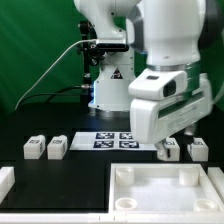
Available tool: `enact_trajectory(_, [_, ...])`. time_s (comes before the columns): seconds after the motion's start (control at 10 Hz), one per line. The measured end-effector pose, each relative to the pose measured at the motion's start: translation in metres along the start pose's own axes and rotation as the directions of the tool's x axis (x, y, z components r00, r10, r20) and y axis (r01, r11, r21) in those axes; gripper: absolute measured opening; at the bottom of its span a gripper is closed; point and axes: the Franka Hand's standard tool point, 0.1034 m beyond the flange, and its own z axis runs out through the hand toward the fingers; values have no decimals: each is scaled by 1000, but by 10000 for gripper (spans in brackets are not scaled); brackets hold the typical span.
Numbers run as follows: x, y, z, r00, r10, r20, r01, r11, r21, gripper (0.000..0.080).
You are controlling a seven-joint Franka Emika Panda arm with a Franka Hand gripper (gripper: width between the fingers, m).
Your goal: Assemble one leg
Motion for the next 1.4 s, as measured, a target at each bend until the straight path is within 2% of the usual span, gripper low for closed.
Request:
enact_trajectory(0.2, [12, -22, 0, 942, 335, -4, -335, 942, 29, 649])
enact_trajectory(0.5, [11, -21, 1, 889, 459, 2, -458, 888, 32, 649])
enact_trajectory(0.6, [7, -23, 2, 898, 438, 46, -440, 898, 33, 649])
enact_trajectory(0.8, [7, -40, 6, 857, 509, 75, -513, 857, 46, 649])
enact_trajectory(0.9, [-2, -54, 6, 824, 524, 215, -542, 840, 33, 649])
enact_trajectory(1.1, [5, -57, 13, 776, 496, 389, -550, 835, 32, 649])
enact_trajectory(1.2, [2, -57, 17, 753, 480, 450, -551, 834, 33, 649])
enact_trajectory(1.3, [-5, -61, 13, 700, 443, 560, -551, 834, 30, 649])
enact_trajectory(1.4, [-2, -61, 14, 656, 409, 635, -553, 832, 35, 649])
